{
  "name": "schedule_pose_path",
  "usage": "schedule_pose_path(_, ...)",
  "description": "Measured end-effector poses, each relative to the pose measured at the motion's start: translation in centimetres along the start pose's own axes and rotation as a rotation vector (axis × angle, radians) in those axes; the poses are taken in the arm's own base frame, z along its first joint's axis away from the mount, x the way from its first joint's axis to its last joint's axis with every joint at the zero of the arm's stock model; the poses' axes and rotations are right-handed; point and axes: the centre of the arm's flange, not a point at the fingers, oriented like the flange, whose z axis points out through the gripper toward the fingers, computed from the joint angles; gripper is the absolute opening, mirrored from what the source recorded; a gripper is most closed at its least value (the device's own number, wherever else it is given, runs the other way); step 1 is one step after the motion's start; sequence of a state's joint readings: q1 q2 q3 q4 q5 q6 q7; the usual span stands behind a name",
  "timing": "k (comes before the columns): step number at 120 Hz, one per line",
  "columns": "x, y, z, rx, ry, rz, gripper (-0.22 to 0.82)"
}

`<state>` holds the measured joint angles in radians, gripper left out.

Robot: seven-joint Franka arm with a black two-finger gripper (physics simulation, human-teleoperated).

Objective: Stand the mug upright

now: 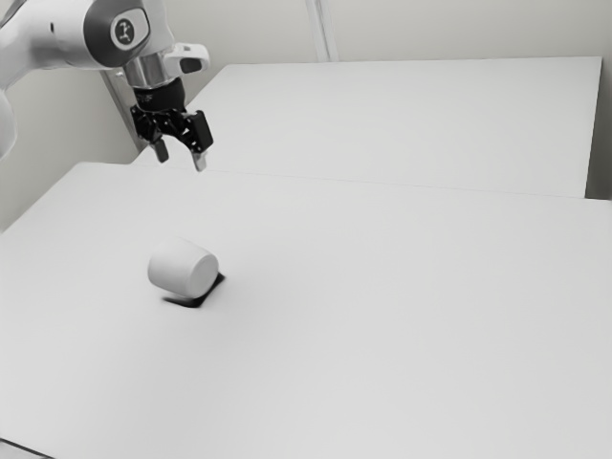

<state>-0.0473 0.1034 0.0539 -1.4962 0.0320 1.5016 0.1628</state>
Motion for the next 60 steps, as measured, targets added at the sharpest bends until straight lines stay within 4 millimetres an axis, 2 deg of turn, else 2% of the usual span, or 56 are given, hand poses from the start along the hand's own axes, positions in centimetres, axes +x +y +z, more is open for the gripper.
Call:
schedule_pose_path(12, 0.0, -0.9, 0.2, 0.001, 0.031, 0.003, 0.59)
schedule_pose_path(22, 0.7, -2.5, 1.5, -0.023, 0.027, -0.013, 0.59)
schedule_pose_path(29, 0.9, -5.3, 2.9, -0.072, 0.014, -0.056, 0.59)
schedule_pose_path(42, 0.8, -12.1, 6.0, -0.209, 0.001, -0.145, 0.59)
schedule_pose_path(60, 0.2, -17.5, 10.2, -0.390, -0.028, -0.187, 0.59)
